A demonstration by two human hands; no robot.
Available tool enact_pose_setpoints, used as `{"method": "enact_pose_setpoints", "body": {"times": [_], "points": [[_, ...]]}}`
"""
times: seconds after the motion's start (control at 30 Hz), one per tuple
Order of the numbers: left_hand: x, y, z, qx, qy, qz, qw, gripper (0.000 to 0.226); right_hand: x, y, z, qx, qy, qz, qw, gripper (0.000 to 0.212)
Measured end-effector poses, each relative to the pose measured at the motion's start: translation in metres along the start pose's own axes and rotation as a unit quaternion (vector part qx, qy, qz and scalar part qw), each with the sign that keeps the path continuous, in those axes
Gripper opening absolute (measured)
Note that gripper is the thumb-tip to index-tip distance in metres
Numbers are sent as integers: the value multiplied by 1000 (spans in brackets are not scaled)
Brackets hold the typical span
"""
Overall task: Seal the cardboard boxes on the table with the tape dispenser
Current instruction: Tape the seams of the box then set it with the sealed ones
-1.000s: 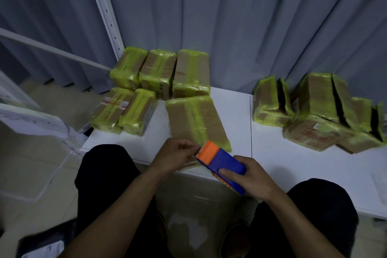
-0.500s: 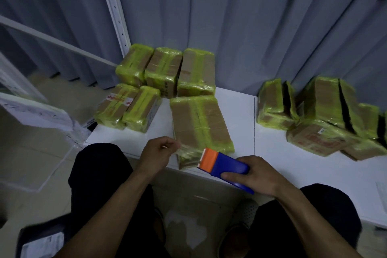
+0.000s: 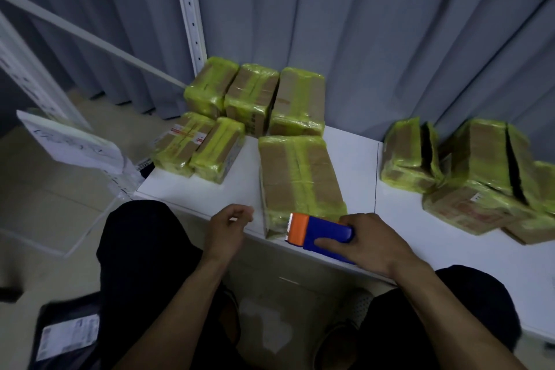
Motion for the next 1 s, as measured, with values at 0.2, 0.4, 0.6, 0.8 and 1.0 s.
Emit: {"method": "enact_pose_setpoints", "body": {"times": [0.2, 0.4, 0.6, 0.8, 1.0], "points": [[4, -8, 27, 37, 59, -41, 997, 13, -13, -4, 23, 153, -7, -25, 988, 47], [-3, -17, 44, 62, 101, -26, 993, 15, -25, -3, 28, 199, -41, -47, 978, 58], [-23, -32, 53, 75, 151, 21, 985, 20, -36, -9, 27, 205, -81, -32, 975, 60], [-39, -45, 51, 59, 169, 58, 982, 19, -48, -7, 27, 172, -106, -4, 979, 59], [-37, -39, 50, 56, 136, 62, 987, 62, -53, -5, 26, 159, -113, 9, 981, 64]]}}
Point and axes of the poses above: each hand's wrist, its own x-axis away from the middle knuckle, its own y-axis out of the back of the hand, z = x × y, the point moved 6 cm from there along -x, towards the middle knuckle, and after that the axes turned 9 degrees about z, right-handed, at the moved point
